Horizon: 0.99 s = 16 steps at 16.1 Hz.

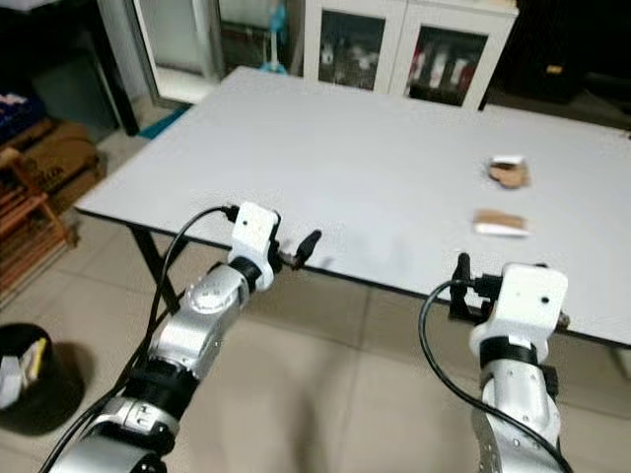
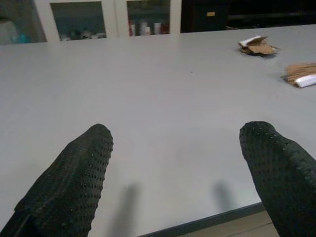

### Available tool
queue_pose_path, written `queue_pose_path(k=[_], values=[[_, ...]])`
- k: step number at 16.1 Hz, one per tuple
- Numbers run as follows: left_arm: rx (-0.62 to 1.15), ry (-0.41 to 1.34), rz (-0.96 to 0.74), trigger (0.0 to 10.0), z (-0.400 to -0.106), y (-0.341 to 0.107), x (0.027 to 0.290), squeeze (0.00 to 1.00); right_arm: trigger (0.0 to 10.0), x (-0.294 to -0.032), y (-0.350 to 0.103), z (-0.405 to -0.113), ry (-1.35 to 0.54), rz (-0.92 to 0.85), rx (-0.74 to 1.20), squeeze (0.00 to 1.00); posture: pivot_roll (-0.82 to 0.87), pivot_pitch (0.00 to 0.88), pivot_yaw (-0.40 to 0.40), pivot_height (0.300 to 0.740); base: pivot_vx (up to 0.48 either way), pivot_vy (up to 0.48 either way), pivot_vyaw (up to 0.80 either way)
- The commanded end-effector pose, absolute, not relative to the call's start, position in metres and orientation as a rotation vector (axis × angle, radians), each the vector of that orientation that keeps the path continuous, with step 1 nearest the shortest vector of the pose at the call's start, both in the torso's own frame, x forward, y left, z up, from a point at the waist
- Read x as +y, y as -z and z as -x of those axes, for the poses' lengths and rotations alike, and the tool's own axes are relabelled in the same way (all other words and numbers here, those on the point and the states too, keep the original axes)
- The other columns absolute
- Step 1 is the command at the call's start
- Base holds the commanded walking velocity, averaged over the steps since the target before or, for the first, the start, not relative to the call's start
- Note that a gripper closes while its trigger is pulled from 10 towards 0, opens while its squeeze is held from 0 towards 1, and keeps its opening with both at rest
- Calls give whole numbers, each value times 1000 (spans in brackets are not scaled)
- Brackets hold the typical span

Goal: Picking trash to rubbish bin

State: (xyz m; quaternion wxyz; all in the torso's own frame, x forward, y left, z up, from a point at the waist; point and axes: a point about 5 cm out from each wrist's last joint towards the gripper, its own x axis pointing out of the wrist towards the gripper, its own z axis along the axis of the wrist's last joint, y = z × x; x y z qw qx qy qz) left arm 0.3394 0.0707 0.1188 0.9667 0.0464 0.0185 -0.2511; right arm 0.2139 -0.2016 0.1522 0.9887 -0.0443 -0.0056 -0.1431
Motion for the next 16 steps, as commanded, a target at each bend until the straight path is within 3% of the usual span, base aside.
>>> queue_pose_path(k=[1, 6, 10, 16], values=[[42, 543, -99, 10000, -336, -119, 61, 0, 10000, -207, -152, -211, 304, 103, -5, 0, 35, 47, -25, 740, 0, 0, 0], [43, 438, -188, 10000, -332, -110, 94, 0, 10000, -204, -148, -213, 285, 97, 2, 0, 37, 51, -23, 740, 0, 0, 0], [57, 343, -315, 10000, -326, -107, 119, 0, 10000, -197, -148, -220, 228, 92, -3, 0, 105, 83, -52, 740, 0, 0, 0], [115, 219, -372, 10000, -317, -113, 151, 0, 10000, -194, -152, -240, 163, 109, -27, 0, 233, 141, -81, 740, 0, 0, 0]])
